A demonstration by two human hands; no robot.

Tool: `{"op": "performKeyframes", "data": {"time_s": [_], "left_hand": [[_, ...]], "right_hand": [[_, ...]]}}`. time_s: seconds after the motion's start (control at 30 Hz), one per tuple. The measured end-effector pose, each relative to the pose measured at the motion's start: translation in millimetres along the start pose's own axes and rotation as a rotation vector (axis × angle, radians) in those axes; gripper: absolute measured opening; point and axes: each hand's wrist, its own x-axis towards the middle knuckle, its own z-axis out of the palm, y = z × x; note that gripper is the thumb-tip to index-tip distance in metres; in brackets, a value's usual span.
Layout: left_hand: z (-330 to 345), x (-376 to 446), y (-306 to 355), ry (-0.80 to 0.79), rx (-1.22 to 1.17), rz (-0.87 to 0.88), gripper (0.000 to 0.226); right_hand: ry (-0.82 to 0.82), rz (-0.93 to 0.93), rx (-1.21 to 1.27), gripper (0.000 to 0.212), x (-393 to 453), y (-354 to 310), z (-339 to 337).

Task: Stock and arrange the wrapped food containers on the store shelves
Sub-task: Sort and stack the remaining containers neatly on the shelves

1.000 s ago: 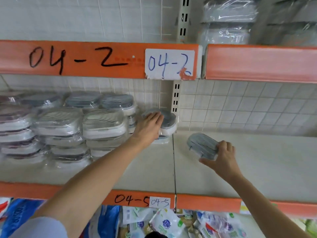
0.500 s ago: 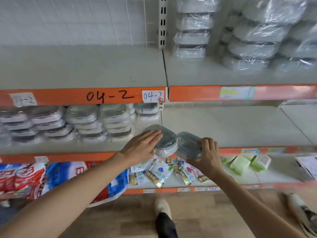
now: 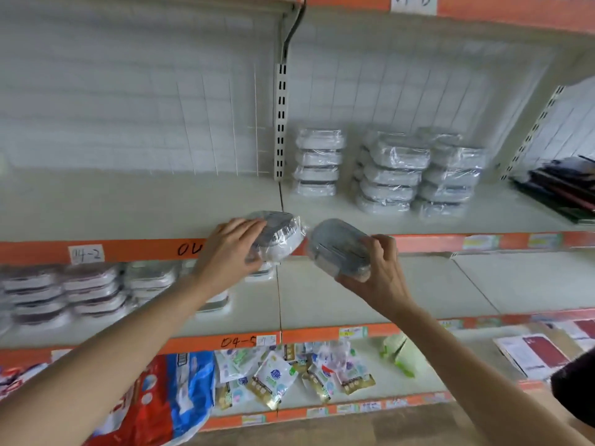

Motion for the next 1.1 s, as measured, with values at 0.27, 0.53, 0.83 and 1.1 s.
{"op": "performKeyframes", "data": {"time_s": [0.27,0.53,0.83,1.1], "left_hand": [[31.6,64.4,-40.5,-0.340,0.033,-0.155,0.072],[36.0,126.5,-65.1,-0.560,-0.273,-0.516,0.038],[68.3,129.1,-84.4,-0.425,-0.267,-0.614,0.092],[60.8,139.2,-126.5,-0.456,-0.384,-0.420,0.069]], "right_hand": [[-0.145,0.031,-0.058,0.068,88.6,14.2,25.7],[-0.406,-0.026,-0.220,0.064,164.0,7.7,74.9],[-0.671,-0.297,-0.381,0.040,228.8,9.1,62.4],[-0.981,-0.596,-0.493,0.067,244.8,4.9,77.0]]}}
